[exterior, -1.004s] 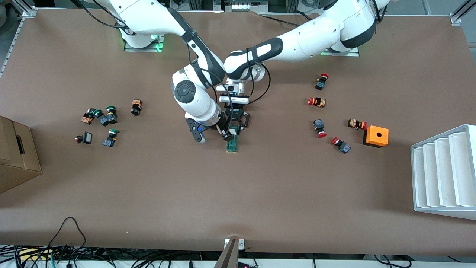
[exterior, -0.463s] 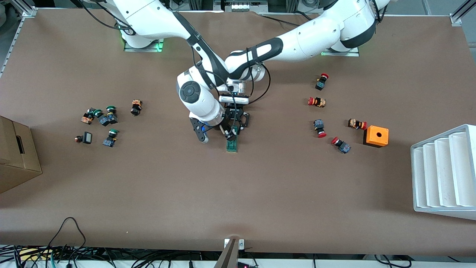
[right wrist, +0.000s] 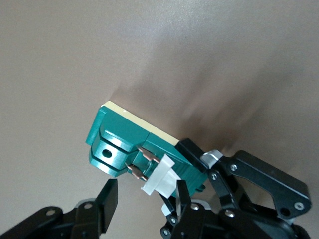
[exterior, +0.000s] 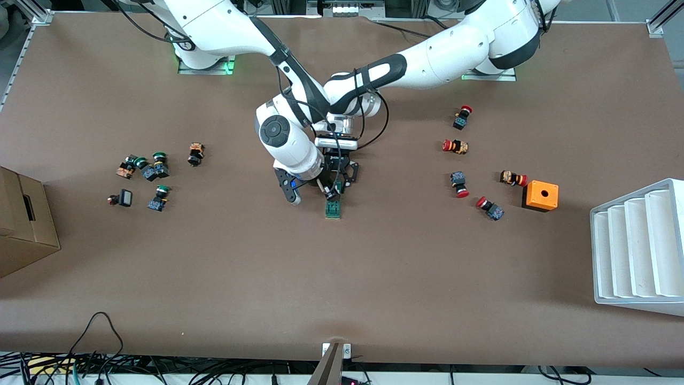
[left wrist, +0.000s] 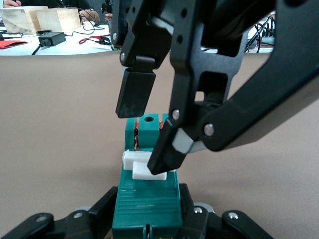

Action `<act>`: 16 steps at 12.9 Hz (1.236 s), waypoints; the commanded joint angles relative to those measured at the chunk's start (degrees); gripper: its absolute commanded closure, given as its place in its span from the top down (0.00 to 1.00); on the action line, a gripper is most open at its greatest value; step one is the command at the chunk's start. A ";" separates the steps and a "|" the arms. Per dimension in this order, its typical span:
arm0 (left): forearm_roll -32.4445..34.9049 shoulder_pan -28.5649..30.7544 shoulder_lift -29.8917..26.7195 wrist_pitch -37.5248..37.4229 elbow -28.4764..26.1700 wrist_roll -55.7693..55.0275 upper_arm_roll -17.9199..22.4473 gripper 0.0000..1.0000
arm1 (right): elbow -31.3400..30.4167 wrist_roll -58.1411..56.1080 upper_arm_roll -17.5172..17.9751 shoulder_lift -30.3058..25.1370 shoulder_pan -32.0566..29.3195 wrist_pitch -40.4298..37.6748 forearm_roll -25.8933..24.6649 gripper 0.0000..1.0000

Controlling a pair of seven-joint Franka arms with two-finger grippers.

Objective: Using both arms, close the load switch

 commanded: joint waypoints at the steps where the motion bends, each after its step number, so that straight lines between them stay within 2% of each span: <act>1: 1.19 -0.18 2.06 1.14 0.37 -0.30 0.53 0.41 | 0.51 1.22 -0.15 1.45 0.54 1.40 -0.87 0.53; 8: 1.19 -0.18 2.06 1.14 0.37 -0.30 0.53 0.41 | 0.51 1.13 -0.15 1.37 0.54 1.49 -0.78 0.52; 12: 1.19 -0.18 2.06 1.14 0.37 -0.30 0.53 0.41 | 0.77 1.39 -0.15 -1.44 0.36 -3.07 -0.87 0.52; 16: 1.19 -0.18 2.06 1.14 0.37 -0.30 0.53 0.41 | 0.78 1.48 -0.15 -0.75 0.45 -2.73 -1.05 0.52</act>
